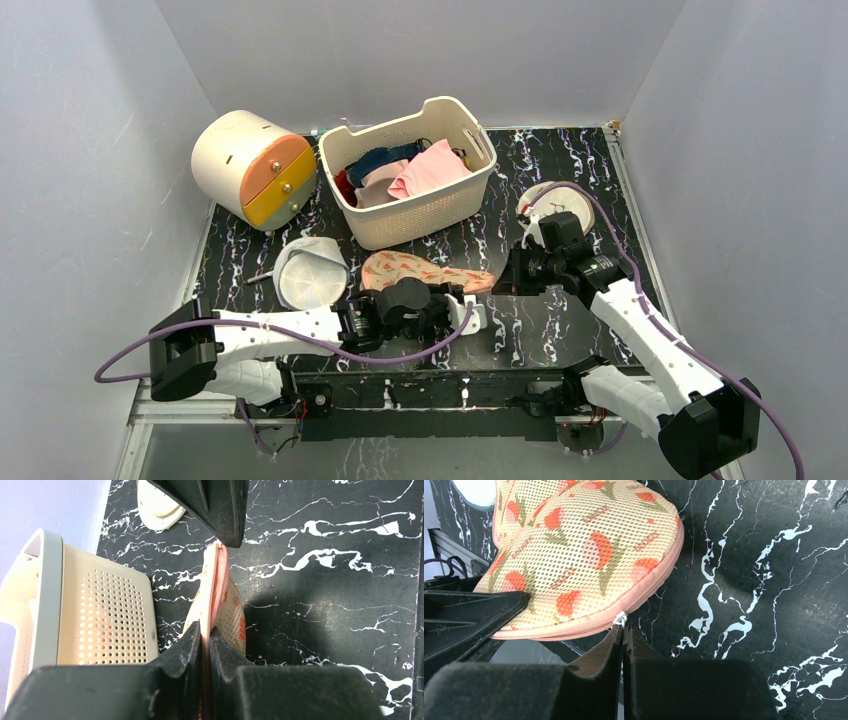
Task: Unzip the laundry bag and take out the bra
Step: Unzip the laundry bag at the center of the board.
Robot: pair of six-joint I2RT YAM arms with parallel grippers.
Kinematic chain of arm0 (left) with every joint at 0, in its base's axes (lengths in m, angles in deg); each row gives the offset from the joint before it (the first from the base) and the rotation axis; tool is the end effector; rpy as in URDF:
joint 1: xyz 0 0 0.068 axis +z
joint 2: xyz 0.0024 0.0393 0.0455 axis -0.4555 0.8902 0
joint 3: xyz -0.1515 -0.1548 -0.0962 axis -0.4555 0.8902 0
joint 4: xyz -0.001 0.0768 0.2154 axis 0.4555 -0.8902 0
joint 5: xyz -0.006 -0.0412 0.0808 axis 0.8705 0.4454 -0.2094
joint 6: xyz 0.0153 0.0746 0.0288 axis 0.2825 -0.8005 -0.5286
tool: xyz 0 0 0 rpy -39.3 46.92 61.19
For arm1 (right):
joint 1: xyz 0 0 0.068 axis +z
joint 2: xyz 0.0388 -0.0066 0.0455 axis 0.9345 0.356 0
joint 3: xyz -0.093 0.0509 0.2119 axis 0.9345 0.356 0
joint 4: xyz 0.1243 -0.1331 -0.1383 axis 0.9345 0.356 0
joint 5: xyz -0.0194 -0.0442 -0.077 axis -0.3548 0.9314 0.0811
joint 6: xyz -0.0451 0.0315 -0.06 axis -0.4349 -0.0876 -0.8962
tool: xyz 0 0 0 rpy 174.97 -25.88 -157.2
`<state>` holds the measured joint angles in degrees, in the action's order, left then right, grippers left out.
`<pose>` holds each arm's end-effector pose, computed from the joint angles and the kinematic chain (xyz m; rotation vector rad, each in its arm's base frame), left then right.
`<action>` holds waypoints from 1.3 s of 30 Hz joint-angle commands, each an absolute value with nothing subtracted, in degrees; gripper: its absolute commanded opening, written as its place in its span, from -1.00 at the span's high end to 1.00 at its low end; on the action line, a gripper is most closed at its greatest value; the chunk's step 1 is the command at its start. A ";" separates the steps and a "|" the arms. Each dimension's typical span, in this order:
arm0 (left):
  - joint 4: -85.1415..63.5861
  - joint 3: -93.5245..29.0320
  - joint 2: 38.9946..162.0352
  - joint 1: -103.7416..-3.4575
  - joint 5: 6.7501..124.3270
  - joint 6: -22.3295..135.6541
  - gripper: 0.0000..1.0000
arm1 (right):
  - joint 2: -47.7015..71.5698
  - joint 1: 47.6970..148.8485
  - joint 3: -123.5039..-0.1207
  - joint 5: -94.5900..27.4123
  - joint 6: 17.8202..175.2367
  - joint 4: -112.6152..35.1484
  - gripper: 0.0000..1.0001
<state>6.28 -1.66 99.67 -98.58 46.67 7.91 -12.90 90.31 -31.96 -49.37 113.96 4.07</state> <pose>0.1100 -0.2874 0.2341 1.3938 1.1627 -0.2579 0.1699 0.0959 0.2109 -0.1056 2.5980 0.8226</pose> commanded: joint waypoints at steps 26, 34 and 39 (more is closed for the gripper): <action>14.43 1.25 89.72 -98.80 42.89 5.38 1.00 | -7.54 80.83 -18.59 -58.45 114.81 -30.87 1.00; 14.13 0.58 89.86 -98.80 45.53 7.98 1.00 | -5.92 80.84 -12.12 -58.73 116.23 -46.35 1.00; 15.65 1.06 89.37 -98.74 45.87 9.21 1.00 | -4.16 80.84 -8.62 -61.44 118.90 -56.72 1.00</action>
<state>9.84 1.82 92.83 -98.56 44.31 7.76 -5.38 81.57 -10.80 -61.85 117.26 -43.80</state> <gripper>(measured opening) 0.061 0.008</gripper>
